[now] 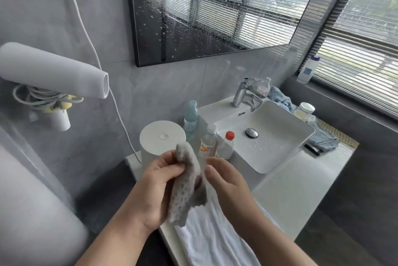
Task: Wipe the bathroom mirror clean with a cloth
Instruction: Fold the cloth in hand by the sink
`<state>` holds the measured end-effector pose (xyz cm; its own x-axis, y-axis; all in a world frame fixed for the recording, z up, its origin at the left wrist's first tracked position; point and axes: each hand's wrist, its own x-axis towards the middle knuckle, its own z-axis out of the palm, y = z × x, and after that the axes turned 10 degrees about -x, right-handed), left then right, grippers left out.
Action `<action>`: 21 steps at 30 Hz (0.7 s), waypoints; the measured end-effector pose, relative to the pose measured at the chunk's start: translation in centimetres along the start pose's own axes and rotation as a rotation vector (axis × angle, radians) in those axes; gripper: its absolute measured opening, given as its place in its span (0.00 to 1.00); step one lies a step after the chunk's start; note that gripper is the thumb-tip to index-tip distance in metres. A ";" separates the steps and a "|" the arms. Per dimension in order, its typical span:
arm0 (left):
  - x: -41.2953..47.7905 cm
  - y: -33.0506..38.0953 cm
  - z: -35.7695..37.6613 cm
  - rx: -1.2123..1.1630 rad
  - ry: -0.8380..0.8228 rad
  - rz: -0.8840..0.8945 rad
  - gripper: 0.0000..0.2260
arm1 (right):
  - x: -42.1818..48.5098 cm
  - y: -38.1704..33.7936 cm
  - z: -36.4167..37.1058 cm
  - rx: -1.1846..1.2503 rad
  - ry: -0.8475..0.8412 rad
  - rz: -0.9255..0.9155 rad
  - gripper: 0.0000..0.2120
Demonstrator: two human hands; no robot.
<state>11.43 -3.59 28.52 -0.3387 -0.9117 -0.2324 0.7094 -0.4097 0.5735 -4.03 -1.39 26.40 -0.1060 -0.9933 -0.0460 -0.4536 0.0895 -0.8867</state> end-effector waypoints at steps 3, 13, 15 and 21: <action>-0.4 0.5 0.1 -0.104 -0.094 -0.079 0.22 | 0.0 -0.3 0.0 0.149 -0.081 0.062 0.19; -0.1 -0.1 0.2 -0.109 0.007 0.084 0.13 | -1.3 1.1 0.5 -0.253 0.202 -0.117 0.31; 0.3 -0.4 -0.1 -0.069 0.056 0.134 0.11 | -1.5 1.2 0.5 -0.402 0.202 -0.416 0.24; 1.0 -0.8 -1.0 0.126 0.173 0.227 0.18 | 0.1 1.2 0.4 -0.241 0.299 -0.432 0.05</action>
<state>11.14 -4.18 27.08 -0.0622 -0.9755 -0.2110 0.6691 -0.1976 0.7164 -4.25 -1.42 25.18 -0.0956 -0.8826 0.4602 -0.6962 -0.2711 -0.6646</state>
